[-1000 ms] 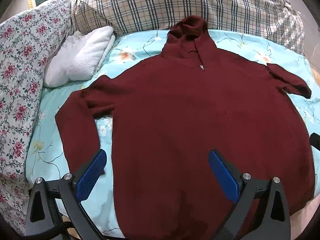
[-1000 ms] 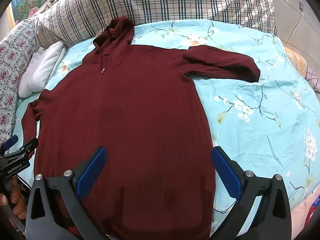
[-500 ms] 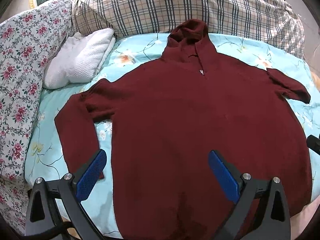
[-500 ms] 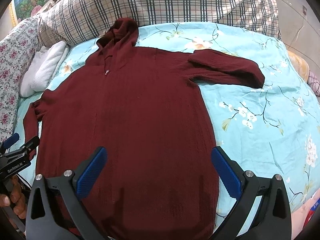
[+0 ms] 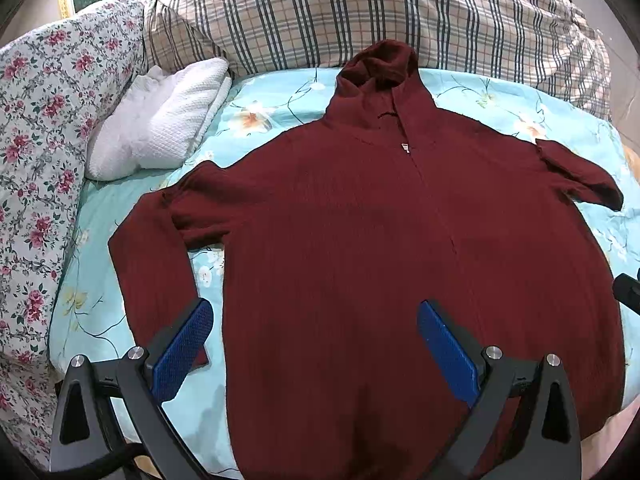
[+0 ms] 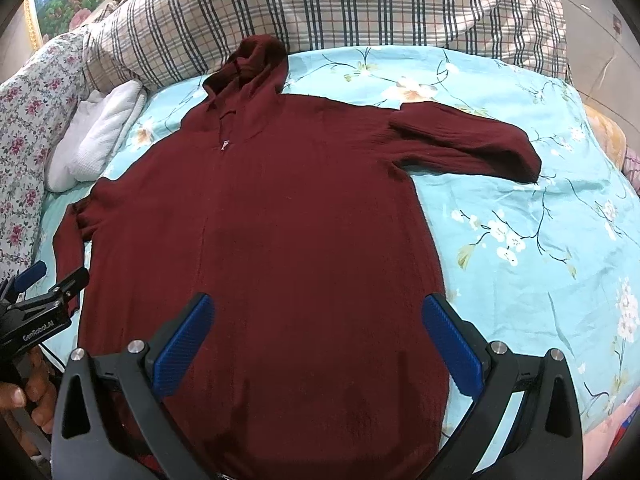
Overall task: Fold large clothes
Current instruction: 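Grasp the sweater sleeve with the right gripper and lift it across the body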
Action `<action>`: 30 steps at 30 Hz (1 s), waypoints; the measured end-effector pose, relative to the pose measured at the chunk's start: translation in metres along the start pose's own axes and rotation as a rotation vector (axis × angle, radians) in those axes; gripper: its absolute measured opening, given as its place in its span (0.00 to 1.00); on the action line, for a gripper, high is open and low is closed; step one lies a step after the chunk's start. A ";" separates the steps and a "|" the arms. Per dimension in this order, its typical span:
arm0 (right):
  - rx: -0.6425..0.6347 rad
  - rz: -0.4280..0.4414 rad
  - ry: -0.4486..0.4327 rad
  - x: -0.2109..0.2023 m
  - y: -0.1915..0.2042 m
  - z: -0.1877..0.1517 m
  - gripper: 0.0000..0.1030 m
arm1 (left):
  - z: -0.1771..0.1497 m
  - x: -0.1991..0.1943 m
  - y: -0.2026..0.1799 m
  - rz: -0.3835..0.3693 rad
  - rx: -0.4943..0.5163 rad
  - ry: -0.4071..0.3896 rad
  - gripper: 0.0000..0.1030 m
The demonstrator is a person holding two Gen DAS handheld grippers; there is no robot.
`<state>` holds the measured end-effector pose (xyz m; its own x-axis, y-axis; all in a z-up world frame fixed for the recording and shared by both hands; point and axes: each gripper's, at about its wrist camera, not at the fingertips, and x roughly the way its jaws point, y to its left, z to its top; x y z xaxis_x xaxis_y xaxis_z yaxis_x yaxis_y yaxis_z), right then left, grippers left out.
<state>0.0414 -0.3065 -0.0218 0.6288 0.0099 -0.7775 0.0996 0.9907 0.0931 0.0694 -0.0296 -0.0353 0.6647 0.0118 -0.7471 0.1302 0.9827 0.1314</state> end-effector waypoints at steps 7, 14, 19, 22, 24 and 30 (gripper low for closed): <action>0.008 0.007 0.011 0.006 -0.004 0.006 1.00 | 0.005 0.008 -0.003 0.002 -0.005 0.015 0.99; 0.011 0.021 0.012 0.012 -0.007 0.018 1.00 | 0.012 0.017 -0.006 0.003 -0.004 0.031 0.99; 0.025 0.020 -0.038 0.017 -0.029 0.037 1.00 | 0.019 0.025 -0.001 -0.030 -0.043 0.036 0.99; 0.037 -0.004 -0.068 0.028 -0.055 0.058 1.00 | 0.027 0.031 0.002 -0.056 -0.063 0.044 0.99; 0.048 -0.017 -0.073 0.041 -0.074 0.078 1.00 | 0.033 0.035 0.002 -0.073 -0.071 0.044 0.99; 0.016 -0.028 -0.050 0.091 -0.100 0.139 0.92 | 0.053 0.052 -0.003 -0.145 -0.084 0.036 0.99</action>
<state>0.1957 -0.4240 -0.0153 0.6634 -0.0253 -0.7478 0.1297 0.9882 0.0817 0.1425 -0.0417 -0.0396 0.6165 -0.1258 -0.7773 0.1598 0.9866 -0.0329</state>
